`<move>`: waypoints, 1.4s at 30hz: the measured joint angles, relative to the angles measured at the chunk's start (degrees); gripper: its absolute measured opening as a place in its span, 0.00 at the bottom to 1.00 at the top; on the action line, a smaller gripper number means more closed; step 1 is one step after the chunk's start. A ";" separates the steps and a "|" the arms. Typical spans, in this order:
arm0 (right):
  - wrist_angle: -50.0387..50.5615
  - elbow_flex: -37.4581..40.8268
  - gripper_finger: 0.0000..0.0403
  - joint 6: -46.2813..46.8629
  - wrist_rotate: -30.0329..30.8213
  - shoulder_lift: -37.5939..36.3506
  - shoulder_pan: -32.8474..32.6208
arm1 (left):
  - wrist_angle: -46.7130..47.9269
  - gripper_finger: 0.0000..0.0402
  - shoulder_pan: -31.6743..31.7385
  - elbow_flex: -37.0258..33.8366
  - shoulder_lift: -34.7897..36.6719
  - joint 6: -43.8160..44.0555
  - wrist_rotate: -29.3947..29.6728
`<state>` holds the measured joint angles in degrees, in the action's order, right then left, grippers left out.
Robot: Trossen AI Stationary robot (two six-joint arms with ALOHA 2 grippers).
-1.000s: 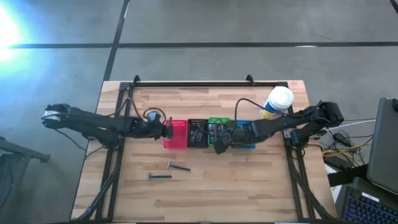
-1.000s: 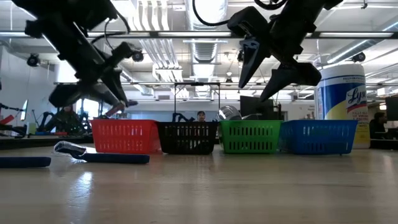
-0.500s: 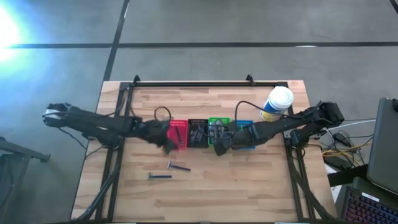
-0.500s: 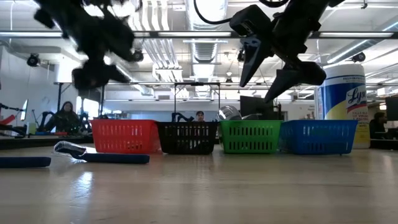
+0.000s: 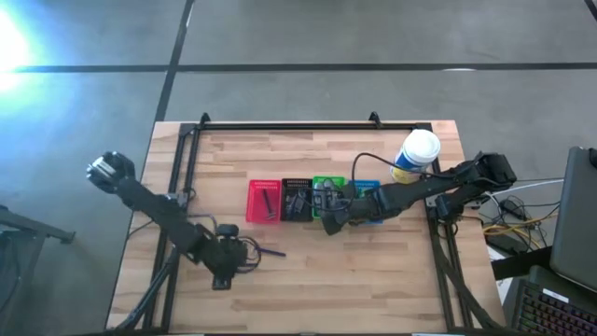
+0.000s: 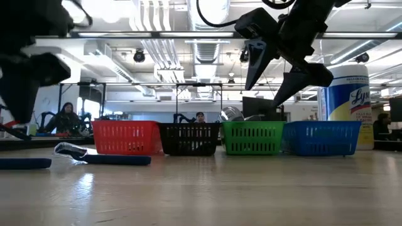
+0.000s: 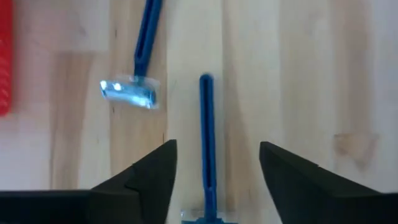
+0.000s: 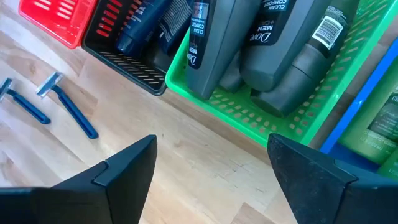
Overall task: Pick & Place Travel size toiletries
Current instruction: Put the blue razor into the red bin
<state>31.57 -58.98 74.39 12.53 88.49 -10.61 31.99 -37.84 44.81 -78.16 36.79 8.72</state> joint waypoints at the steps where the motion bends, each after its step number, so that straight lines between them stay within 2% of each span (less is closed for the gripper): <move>1: -0.02 0.00 0.76 0.00 0.01 0.00 0.00 | -0.06 0.60 -0.14 0.11 -1.52 0.46 -0.03; 6: -0.02 0.02 0.76 0.00 -0.04 0.00 0.00 | -1.53 0.70 -0.14 0.31 -7.82 1.55 -1.52; 10: 0.00 0.02 0.73 0.00 -0.09 0.00 0.00 | -1.40 0.67 0.17 0.41 -11.24 3.70 -2.02; 13: 0.12 0.02 0.70 0.00 -0.35 0.00 0.00 | -1.19 0.53 0.20 0.64 -11.65 3.18 -2.18; 18: 1.36 0.02 0.66 0.00 -0.39 0.00 0.00 | -1.70 0.13 0.23 0.51 -10.89 -0.43 -3.10; 20: 1.69 0.02 0.64 0.00 -0.50 0.00 0.00 | -1.70 0.06 0.23 0.49 -10.73 0.00 -3.40; 24: 1.83 -0.49 0.62 -0.31 -0.59 -0.12 -0.02 | -0.80 0.05 0.69 0.42 -9.29 6.94 -5.63; 27: 1.94 -0.70 0.62 -0.70 -0.55 -0.95 -0.02 | 0.64 0.05 1.43 0.83 -3.40 14.47 -4.75; 29: 2.14 -0.70 0.61 -0.73 -0.37 -1.40 -0.02 | -0.20 0.05 3.24 1.16 2.39 21.66 0.15; 32: 2.58 -0.70 0.61 -0.57 0.60 -1.90 -0.02 | -1.62 0.05 8.60 -0.10 10.75 34.14 13.16; 34: 2.57 -0.70 0.61 -0.52 1.01 -1.92 0.08 | -2.49 0.05 13.92 -1.48 14.38 39.53 17.11; 37: 2.54 -0.70 0.62 -0.26 1.04 -1.94 0.16 | -5.81 0.05 21.52 -5.21 16.07 41.71 17.06; 39: 2.54 -0.70 0.64 -0.21 1.11 -1.97 0.15 | -10.49 0.05 26.19 -7.82 15.94 41.76 14.85; 42: 2.54 -0.70 0.66 -0.17 1.11 -1.97 0.11 | -17.79 0.14 31.90 -10.26 14.90 40.04 11.76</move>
<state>34.11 -59.68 74.22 13.65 86.51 -10.50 14.20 -5.93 34.55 -63.26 76.82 20.48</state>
